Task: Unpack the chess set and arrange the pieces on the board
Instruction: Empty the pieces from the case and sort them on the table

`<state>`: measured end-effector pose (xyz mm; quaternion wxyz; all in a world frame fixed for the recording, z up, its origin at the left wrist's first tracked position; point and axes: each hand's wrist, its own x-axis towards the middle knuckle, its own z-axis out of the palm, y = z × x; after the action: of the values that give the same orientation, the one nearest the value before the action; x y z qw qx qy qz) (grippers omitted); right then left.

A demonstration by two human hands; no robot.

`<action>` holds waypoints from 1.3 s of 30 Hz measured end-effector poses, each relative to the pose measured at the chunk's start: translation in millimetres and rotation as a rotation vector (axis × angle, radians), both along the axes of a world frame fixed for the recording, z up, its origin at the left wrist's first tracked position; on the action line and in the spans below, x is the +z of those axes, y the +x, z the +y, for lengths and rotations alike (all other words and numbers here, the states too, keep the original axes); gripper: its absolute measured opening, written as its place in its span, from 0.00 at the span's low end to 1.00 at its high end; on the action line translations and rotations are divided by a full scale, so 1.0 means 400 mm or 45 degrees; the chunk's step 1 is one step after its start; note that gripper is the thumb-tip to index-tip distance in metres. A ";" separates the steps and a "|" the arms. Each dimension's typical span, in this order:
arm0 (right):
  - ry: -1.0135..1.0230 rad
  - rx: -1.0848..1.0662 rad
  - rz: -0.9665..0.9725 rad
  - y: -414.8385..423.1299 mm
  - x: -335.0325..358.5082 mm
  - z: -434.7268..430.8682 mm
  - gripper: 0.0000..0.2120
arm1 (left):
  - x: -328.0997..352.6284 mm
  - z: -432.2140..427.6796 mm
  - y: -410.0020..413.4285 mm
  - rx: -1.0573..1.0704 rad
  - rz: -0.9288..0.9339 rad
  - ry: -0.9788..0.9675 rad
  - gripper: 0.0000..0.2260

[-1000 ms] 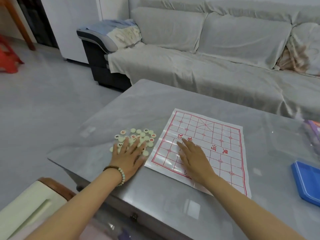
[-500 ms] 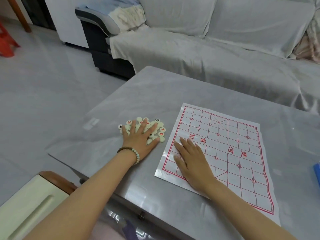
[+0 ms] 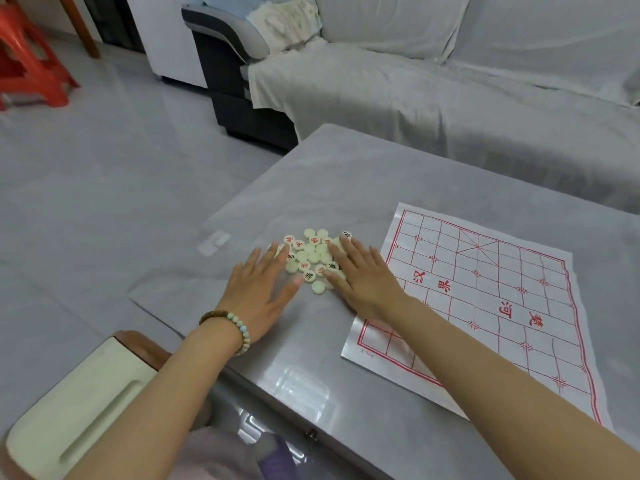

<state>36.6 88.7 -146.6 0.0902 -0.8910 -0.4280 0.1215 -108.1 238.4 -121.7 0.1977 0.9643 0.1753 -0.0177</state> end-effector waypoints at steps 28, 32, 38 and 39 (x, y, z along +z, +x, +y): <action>0.652 -0.002 -0.008 -0.057 0.001 -0.079 0.09 | -0.051 -0.059 0.027 -0.346 -0.494 0.149 0.07; 0.669 -0.039 0.095 -0.053 0.000 -0.082 0.07 | -0.050 -0.053 0.028 -0.248 -0.434 0.009 0.11; 0.838 -0.268 0.358 -0.048 0.010 -0.067 0.01 | -0.058 -0.061 0.040 -0.165 -0.436 -0.039 0.11; 0.851 -0.291 0.380 -0.047 0.010 -0.064 0.02 | -0.057 -0.066 0.042 -0.145 -0.447 -0.059 0.10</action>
<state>17.7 63.1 -142.7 0.4501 -0.8269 -0.3242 0.0926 -91.2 212.1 -144.5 0.2462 0.9561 0.0826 0.1358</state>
